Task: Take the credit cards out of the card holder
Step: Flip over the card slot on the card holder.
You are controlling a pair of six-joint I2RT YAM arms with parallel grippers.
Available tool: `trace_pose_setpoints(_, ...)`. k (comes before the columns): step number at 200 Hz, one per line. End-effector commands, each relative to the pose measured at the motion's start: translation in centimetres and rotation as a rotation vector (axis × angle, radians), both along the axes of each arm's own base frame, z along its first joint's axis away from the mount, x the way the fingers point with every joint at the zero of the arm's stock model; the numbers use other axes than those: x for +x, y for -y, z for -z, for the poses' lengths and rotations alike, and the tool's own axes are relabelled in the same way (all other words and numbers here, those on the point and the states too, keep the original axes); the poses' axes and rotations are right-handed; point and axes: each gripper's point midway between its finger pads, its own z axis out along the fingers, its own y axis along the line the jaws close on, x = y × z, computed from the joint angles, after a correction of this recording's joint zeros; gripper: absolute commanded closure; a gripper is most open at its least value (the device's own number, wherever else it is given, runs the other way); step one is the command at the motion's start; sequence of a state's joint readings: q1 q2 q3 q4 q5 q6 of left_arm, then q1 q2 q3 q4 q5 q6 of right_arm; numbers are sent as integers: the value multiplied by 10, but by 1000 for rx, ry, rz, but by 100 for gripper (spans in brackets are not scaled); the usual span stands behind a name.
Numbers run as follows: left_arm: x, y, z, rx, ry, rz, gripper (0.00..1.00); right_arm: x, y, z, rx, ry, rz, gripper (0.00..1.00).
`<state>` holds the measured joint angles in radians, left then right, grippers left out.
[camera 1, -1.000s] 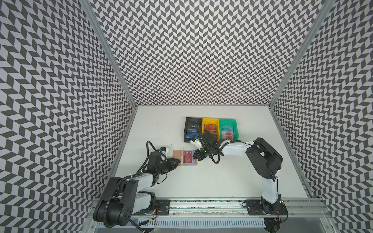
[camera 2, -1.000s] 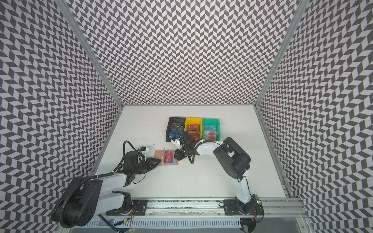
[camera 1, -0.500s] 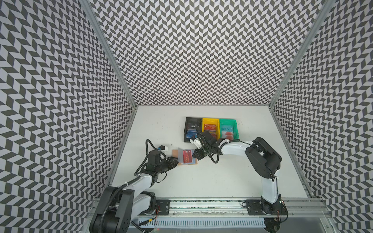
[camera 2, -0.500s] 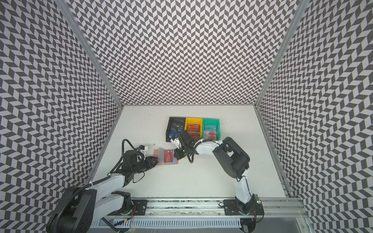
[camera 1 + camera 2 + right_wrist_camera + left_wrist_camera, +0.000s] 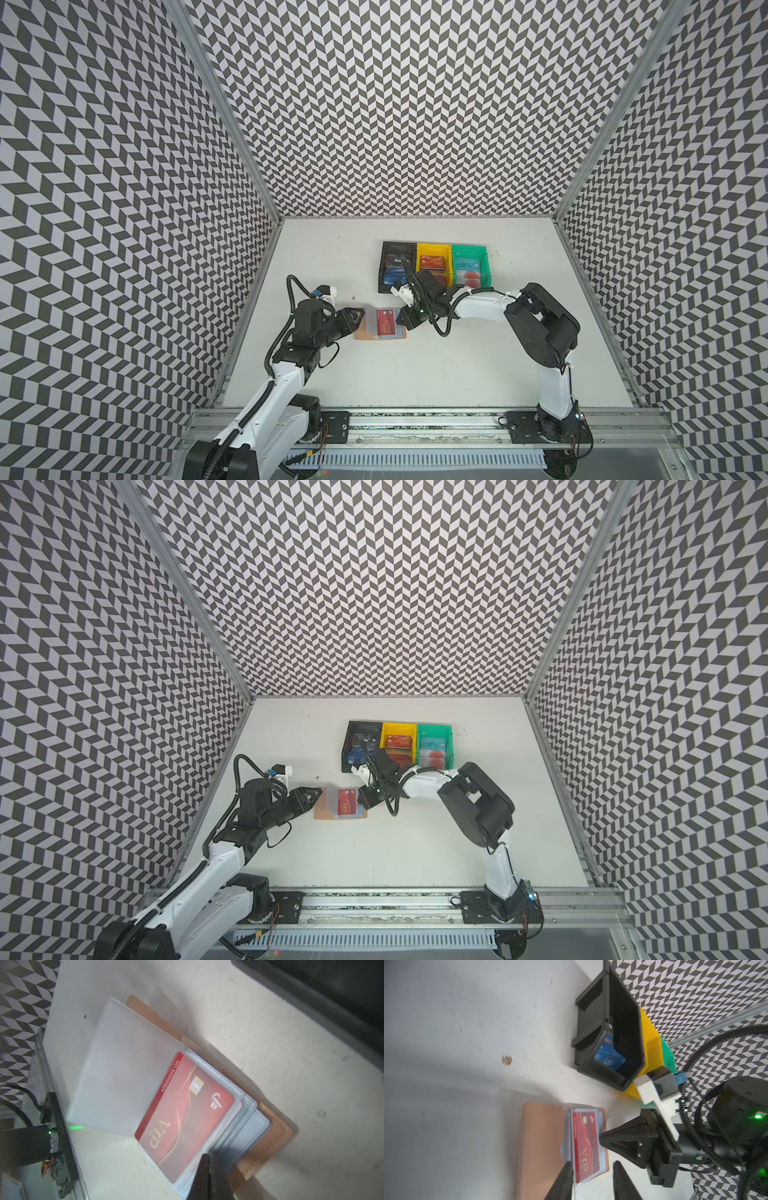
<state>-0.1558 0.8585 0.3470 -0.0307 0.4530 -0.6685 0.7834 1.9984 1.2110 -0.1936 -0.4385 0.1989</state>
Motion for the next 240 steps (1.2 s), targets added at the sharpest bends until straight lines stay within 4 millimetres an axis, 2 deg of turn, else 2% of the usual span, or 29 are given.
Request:
trace_pose_setpoints(1,1,6,-11,-46,19,28,64,-11,6,24,-52,-35,-13,93)
trace_pose_setpoints(20,0,22,-7,-148,11,99,66,-12,7,26,-49,-39,-14,93)
trace_pose_setpoints(52,0,33,14,-204,-40,149,68,-14,7,28,-51,-47,-16,94)
trace_pose_setpoints(104,3,34,32,-205,-81,143,68,-15,7,28,-52,-48,-22,93)
trace_pose_setpoints(163,1,31,72,-173,-167,123,69,-16,8,29,-49,-52,-26,94)
trace_pose_setpoints(240,-2,36,84,-174,-164,163,70,-17,6,27,-48,-52,-38,94)
